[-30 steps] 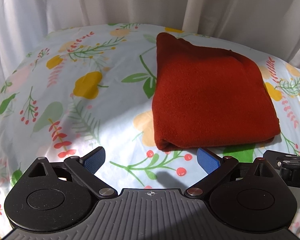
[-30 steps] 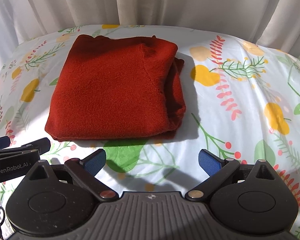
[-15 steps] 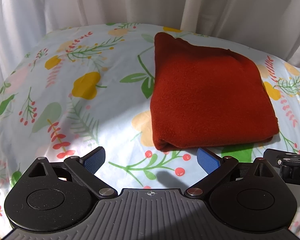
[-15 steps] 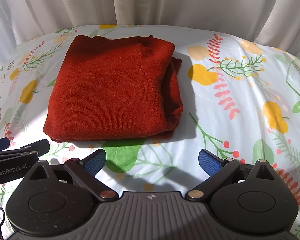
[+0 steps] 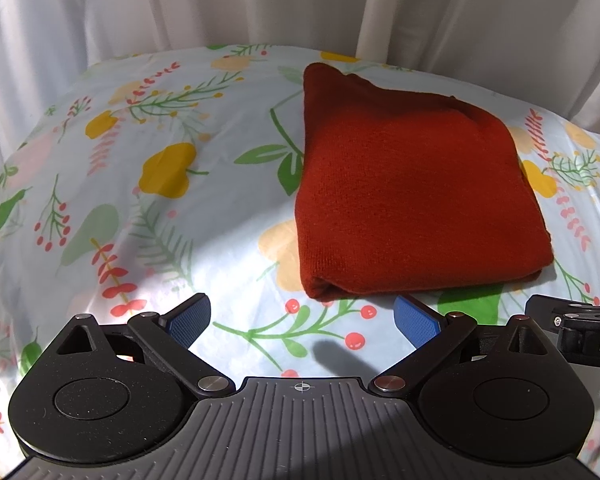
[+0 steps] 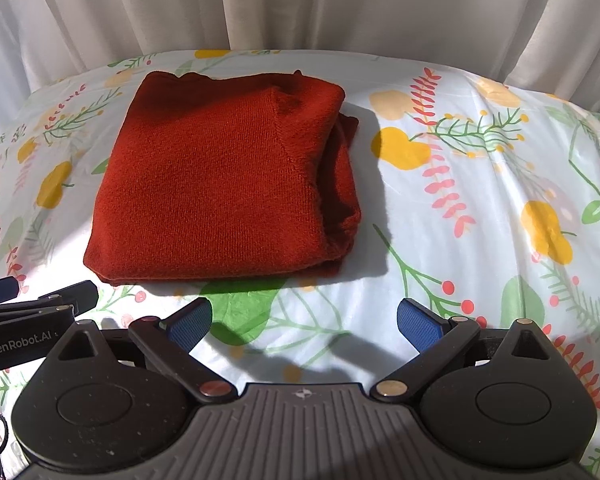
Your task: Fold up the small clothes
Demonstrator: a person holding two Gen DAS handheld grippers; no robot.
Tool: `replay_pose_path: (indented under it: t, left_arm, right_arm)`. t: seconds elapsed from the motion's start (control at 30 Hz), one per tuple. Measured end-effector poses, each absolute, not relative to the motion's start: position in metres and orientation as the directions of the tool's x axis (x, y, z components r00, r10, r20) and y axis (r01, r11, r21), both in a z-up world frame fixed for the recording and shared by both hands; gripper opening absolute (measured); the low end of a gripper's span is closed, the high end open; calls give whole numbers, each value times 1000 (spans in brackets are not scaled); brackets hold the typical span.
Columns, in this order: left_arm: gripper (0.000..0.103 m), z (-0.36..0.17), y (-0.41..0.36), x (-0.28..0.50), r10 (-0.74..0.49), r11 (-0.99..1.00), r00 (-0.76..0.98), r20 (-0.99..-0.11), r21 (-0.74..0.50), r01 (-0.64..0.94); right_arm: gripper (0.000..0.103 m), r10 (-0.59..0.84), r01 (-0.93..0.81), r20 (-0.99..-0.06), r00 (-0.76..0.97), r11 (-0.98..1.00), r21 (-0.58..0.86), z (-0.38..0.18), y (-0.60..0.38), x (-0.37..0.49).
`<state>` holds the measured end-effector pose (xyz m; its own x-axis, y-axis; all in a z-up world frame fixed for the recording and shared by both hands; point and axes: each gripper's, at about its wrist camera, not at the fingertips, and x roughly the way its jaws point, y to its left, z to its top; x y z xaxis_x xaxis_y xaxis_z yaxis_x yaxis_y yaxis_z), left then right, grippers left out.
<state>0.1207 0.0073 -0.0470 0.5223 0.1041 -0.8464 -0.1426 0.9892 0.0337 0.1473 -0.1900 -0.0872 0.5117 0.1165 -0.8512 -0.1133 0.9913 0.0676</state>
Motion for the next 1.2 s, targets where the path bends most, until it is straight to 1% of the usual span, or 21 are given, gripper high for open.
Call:
replay_pose_path:
  t: [0.77,1.2]
  left_arm:
    - [101,-47,5,124,106,990,516,-850,42,-133]
    - [101,-48,7,129,85,992,513,-854,27,-121]
  right_arm:
    - [99,107,-107,-850,516,992,61,-84,-191,149]
    - [99,101,-96,-851,516,994,59,-84,-192,150]
